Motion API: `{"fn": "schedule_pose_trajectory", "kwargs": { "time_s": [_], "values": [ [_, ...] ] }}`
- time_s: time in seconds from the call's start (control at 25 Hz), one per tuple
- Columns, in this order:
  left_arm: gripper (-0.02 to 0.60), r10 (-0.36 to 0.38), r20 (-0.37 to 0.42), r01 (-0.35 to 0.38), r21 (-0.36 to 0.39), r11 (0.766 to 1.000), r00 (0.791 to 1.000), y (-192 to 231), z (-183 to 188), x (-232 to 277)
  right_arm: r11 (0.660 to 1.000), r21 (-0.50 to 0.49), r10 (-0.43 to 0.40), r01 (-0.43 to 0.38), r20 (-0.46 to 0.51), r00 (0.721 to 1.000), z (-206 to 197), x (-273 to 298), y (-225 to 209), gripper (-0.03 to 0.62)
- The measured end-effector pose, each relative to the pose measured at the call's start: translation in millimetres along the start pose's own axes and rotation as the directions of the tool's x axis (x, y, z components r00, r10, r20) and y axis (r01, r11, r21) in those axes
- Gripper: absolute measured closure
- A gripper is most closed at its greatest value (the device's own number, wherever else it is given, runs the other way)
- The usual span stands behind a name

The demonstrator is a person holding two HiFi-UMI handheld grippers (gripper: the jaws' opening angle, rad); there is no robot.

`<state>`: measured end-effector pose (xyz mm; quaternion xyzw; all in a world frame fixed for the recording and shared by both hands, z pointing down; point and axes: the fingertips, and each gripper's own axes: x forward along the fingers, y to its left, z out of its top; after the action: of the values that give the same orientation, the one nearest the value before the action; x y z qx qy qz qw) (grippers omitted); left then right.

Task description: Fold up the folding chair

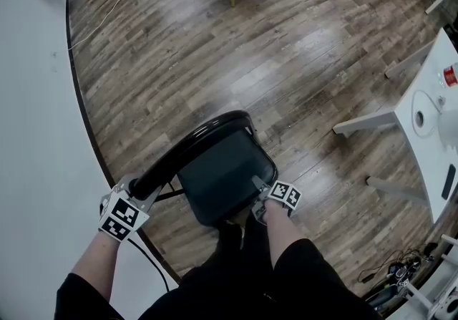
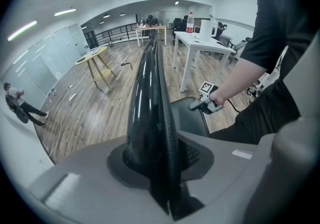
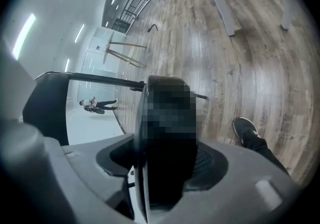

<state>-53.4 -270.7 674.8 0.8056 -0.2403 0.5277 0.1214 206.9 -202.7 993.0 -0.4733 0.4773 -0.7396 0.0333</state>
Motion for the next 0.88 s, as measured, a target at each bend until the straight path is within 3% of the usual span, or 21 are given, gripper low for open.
{"fn": "schedule_pose_trajectory", "kwargs": {
  "time_s": [0.88],
  "values": [
    [0.525, -0.009, 0.000, 0.009, 0.049, 0.999, 1.000, -60.8, -2.8, -11.9, 0.999, 0.028, -0.042, 0.042, -0.003, 0.999, -13.0, -18.5, 28.2, 0.369]
  ]
}}
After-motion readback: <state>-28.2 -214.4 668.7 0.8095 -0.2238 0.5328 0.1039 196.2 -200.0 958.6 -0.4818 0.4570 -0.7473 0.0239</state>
